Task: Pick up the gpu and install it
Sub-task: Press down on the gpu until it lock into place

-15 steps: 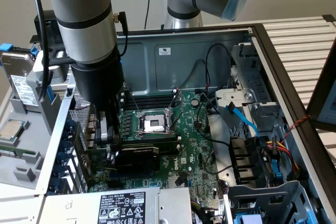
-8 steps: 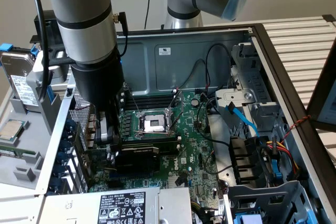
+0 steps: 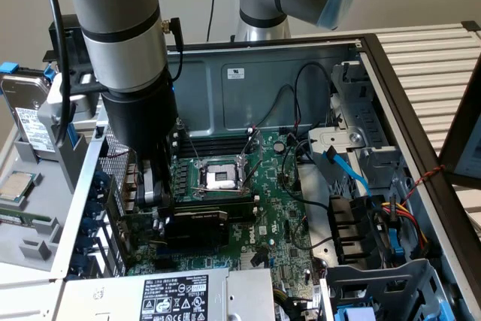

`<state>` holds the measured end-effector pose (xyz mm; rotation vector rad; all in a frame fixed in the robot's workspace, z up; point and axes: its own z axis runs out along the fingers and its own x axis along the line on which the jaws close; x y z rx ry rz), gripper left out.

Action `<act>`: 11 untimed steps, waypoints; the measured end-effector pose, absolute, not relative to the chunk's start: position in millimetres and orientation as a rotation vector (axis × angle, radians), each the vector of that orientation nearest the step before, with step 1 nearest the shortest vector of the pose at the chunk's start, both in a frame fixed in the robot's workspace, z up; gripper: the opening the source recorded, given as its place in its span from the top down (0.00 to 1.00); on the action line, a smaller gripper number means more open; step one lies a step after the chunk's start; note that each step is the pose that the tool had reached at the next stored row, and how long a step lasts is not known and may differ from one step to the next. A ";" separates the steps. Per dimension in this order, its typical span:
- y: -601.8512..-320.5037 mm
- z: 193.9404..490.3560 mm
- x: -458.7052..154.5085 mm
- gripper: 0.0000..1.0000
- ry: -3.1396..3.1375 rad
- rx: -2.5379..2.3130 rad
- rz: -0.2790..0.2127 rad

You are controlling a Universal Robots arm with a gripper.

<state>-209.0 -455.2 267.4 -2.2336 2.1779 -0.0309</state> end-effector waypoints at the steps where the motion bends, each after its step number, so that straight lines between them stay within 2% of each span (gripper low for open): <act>1: -455.2 267.4 -209.0 0.89 2.178 -2.233 -0.031; 11: -455.6 267.7 -209.1 0.89 2.177 -2.232 -0.028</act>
